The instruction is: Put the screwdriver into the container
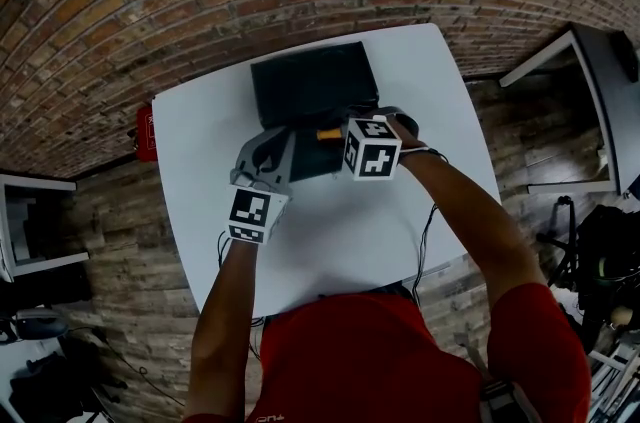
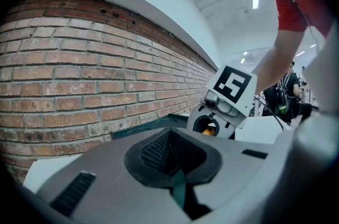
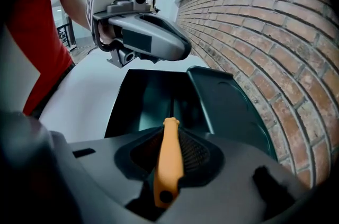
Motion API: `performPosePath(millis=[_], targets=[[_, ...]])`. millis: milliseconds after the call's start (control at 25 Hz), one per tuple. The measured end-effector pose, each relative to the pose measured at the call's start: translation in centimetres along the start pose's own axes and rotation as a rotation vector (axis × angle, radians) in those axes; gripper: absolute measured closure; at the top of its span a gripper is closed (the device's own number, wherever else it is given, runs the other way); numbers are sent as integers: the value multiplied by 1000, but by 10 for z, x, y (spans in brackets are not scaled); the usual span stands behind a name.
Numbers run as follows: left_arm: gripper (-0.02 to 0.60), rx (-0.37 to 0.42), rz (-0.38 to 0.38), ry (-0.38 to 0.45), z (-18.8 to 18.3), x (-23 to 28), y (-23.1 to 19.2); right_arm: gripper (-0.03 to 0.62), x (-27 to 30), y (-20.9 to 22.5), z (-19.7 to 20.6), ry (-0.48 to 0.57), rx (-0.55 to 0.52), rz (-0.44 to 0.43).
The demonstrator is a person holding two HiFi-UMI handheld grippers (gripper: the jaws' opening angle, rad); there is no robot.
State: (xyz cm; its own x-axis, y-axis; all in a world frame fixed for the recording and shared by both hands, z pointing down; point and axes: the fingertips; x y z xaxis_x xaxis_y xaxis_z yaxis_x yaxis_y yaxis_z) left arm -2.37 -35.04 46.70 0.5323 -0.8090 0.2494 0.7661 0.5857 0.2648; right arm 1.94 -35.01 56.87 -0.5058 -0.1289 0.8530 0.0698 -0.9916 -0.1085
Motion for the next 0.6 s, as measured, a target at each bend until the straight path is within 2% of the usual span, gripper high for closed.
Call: performPosePath(millis=[600], targets=[[568,-10,13,-10,7,0,0,497,18,-5,6,-93,-19,-44]])
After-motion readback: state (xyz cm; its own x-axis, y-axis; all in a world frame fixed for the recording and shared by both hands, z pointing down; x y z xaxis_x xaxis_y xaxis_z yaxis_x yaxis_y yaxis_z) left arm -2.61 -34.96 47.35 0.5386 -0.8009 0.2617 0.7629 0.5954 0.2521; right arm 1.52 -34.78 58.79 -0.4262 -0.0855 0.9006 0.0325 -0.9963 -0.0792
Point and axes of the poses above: the fingertips, and each gripper's own axes: x forward along the fingers, y to its right, z out of its underside, and after that the axes turned 12 degrees about x, right-handed
